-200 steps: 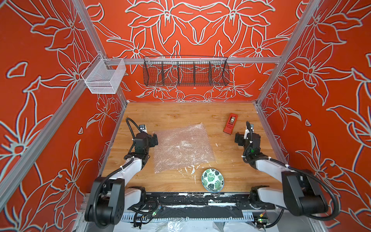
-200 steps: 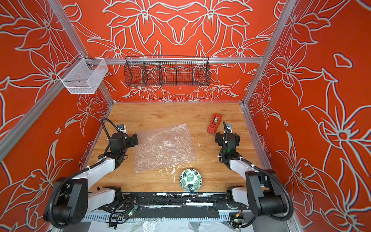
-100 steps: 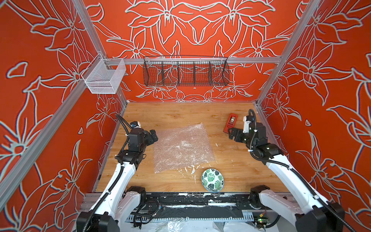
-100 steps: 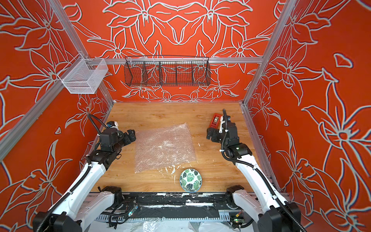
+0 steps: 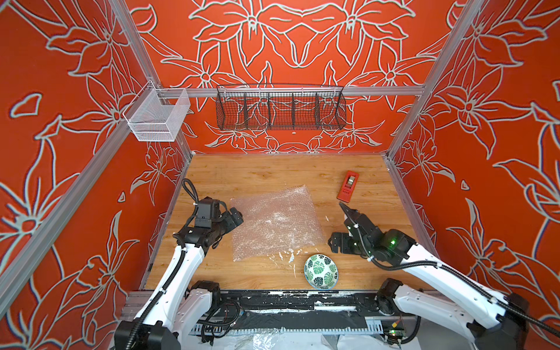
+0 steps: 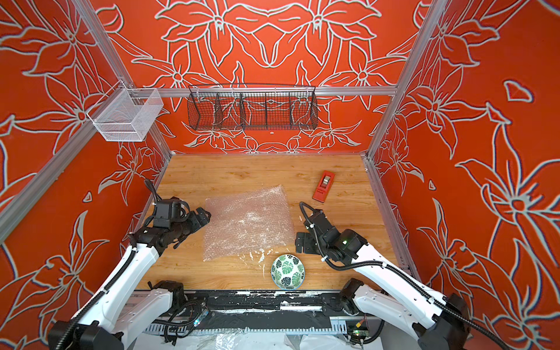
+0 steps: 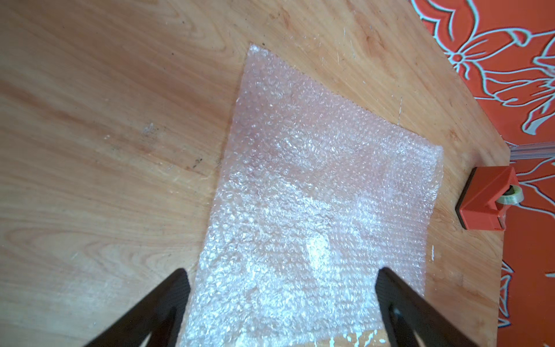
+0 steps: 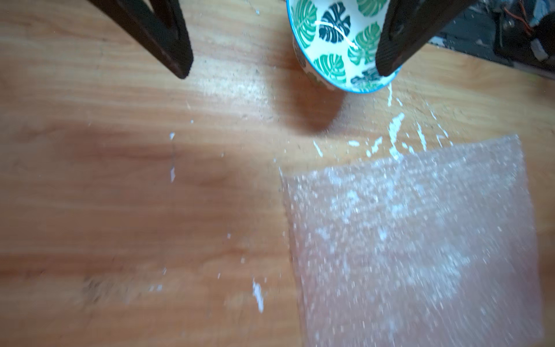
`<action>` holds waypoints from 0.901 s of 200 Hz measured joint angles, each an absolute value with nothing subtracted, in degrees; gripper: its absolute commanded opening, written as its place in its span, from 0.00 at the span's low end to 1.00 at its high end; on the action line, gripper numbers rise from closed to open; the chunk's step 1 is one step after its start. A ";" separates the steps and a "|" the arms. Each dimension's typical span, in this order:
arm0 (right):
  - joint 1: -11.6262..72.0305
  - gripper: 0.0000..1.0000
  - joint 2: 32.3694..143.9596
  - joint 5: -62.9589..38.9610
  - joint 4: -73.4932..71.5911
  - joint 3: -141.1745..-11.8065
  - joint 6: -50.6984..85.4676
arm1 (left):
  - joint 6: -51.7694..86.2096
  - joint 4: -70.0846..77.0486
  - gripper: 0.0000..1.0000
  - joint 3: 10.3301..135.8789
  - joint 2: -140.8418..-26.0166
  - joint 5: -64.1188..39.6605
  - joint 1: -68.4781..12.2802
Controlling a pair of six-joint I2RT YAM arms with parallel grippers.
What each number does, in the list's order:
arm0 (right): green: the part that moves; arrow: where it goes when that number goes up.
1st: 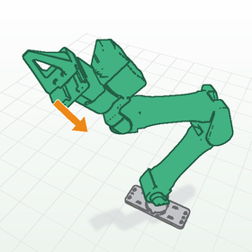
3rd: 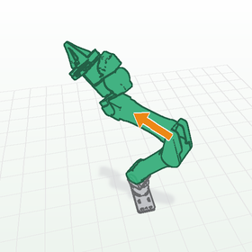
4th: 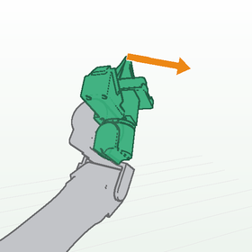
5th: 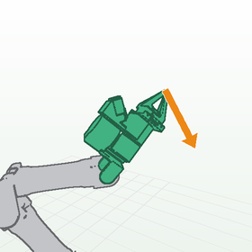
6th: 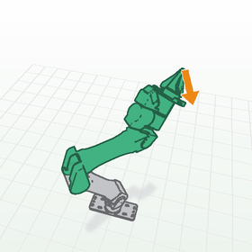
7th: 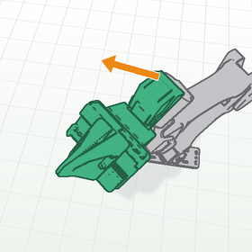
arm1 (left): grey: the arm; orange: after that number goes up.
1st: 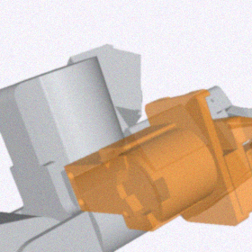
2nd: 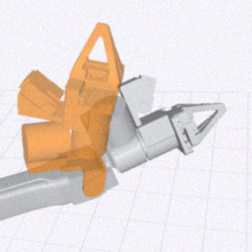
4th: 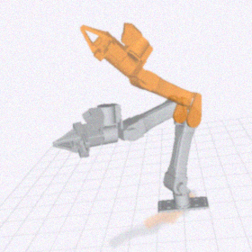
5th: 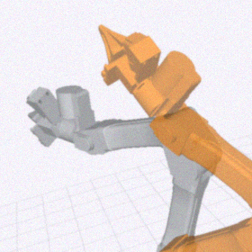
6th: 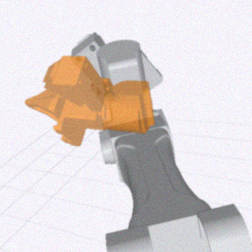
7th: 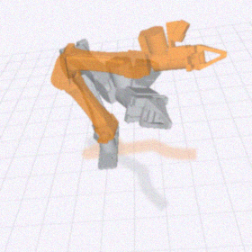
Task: Wrap bowls in bubble wrap
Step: Pick up the bowl from the center of the board.
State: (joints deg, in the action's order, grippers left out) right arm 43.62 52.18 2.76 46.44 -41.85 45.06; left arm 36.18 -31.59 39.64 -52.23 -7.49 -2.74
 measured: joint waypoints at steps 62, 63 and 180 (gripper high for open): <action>53.23 0.80 56.27 2.33 46.92 -38.17 51.62 | 36.03 -31.73 0.97 36.91 -51.64 -9.80 -2.74; 53.32 0.80 56.36 2.35 46.83 -38.06 51.77 | 36.03 -31.75 0.97 36.88 -51.64 -9.82 -2.74; 54.87 0.52 63.96 -0.14 38.28 -34.09 54.50 | 35.83 -31.62 0.97 36.62 -54.72 -11.90 -2.74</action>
State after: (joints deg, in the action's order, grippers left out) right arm 54.87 63.96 -0.14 38.28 -34.09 54.50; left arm 35.83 -31.62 36.62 -54.72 -11.90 -2.74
